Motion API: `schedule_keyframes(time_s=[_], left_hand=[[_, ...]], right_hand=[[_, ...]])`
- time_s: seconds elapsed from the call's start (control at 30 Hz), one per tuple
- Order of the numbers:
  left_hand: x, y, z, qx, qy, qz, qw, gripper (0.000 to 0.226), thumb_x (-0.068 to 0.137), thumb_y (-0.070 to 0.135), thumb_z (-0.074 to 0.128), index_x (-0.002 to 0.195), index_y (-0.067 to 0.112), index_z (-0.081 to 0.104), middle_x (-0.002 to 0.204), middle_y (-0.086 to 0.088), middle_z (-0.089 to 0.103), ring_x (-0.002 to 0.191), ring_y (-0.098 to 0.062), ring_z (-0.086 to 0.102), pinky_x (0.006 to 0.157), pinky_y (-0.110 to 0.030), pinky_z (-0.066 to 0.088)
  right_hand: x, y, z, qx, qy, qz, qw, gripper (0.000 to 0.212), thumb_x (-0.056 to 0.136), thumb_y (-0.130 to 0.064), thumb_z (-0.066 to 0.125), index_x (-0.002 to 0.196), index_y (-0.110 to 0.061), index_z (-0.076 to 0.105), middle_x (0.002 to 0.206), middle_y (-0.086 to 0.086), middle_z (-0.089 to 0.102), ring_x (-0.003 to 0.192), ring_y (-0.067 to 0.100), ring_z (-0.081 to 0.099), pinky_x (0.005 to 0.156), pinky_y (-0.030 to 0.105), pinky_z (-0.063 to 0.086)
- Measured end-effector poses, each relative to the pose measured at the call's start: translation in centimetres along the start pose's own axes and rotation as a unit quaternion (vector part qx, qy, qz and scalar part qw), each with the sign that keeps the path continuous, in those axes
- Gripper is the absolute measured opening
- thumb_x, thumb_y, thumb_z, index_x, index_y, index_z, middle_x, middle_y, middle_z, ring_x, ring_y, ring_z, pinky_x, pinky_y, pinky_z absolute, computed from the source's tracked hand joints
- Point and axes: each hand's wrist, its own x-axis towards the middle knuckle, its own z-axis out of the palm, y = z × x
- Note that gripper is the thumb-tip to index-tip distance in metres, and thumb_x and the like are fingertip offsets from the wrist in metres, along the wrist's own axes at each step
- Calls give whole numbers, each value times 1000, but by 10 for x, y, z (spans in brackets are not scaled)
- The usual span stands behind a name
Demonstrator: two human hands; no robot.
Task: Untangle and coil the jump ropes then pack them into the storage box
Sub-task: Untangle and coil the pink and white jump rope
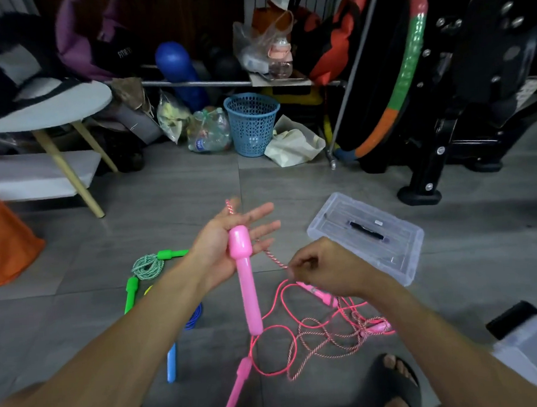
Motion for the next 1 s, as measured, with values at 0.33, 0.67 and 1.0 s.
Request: schedule_keyframes(time_s=[0.33, 0.67, 1.0], left_hand=[[24, -7, -22, 277, 133, 71, 949, 27, 91, -5, 46, 91, 12, 68, 128, -8, 61, 117, -18, 54, 100, -34, 39], [-8, -33, 19, 314, -106, -128, 935, 25, 100, 18, 38, 121, 9, 47, 97, -11, 74, 53, -26, 67, 50, -26, 52], [-11, -19, 25, 114, -157, -109, 975, 48, 87, 44, 45, 103, 7, 71, 56, -7, 56, 41, -13, 41, 37, -17, 34]], right_hand=[[-20, -14, -14, 92, -30, 28, 995, 8, 85, -13, 66, 85, -14, 74, 67, -7, 64, 61, 2, 52, 60, 19, 43], [-6, -18, -32, 170, 215, -20, 962, 8, 86, -12, 66, 82, -16, 72, 57, -18, 61, 51, -3, 50, 54, 11, 38], [24, -5, -31, 109, 258, 24, 960, 23, 80, -38, 71, 64, -21, 68, 46, -16, 54, 46, 1, 45, 52, 22, 34]])
